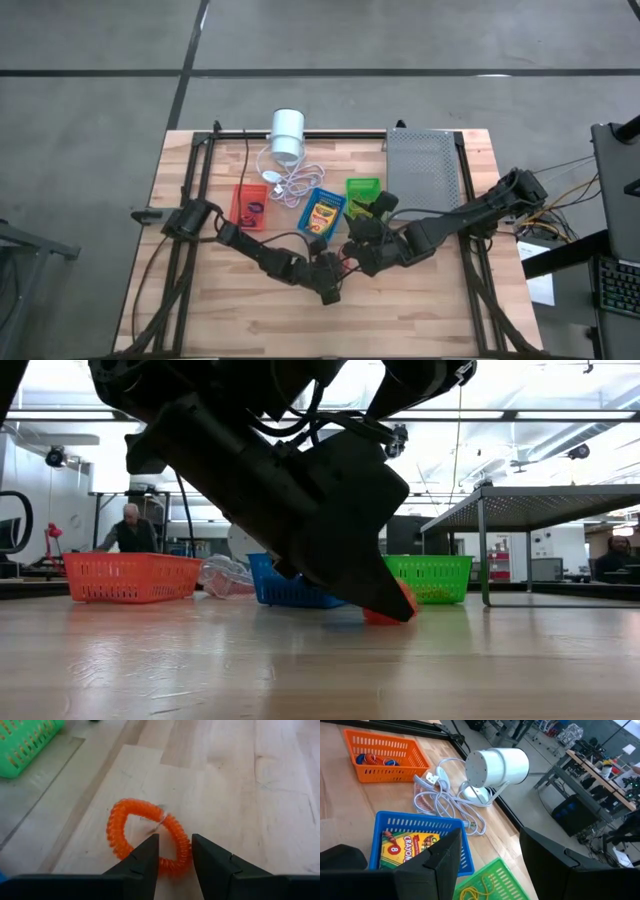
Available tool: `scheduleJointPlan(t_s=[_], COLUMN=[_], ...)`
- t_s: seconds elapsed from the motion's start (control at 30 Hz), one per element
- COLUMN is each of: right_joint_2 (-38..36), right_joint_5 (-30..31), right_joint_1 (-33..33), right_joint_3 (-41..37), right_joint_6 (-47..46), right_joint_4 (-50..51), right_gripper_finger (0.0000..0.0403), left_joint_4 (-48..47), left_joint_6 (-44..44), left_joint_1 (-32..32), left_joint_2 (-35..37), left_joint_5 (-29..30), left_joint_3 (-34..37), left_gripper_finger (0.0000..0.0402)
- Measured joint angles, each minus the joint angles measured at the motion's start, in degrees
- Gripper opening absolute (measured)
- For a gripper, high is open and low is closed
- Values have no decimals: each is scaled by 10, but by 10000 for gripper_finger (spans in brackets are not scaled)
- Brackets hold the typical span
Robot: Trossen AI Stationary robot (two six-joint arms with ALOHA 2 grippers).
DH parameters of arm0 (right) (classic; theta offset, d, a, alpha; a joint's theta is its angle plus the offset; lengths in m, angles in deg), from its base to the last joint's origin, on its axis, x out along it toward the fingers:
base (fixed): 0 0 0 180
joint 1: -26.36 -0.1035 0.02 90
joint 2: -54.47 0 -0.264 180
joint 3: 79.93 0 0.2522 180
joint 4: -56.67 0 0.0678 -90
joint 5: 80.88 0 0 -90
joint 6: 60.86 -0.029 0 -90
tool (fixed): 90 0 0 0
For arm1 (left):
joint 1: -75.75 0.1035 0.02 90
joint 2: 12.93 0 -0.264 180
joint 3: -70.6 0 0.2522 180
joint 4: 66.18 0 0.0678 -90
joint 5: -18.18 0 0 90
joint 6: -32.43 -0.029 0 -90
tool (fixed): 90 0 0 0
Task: Pick & Place Office Desk Supplies
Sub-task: Put the orange spring keychain into the orange bin
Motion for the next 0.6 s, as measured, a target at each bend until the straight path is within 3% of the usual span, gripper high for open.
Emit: scheduleJointPlan(t_s=[0.6], right_joint_2=[0], right_joint_5=[0], right_joint_1=[0], right_joint_3=[0], right_joint_6=[0], right_joint_4=[0], right_gripper_finger=[199], left_joint_4=[-9], left_joint_6=[-4], left_joint_1=[0], left_joint_2=[-3], left_joint_5=[-8], left_joint_3=[0], left_gripper_finger=[116])
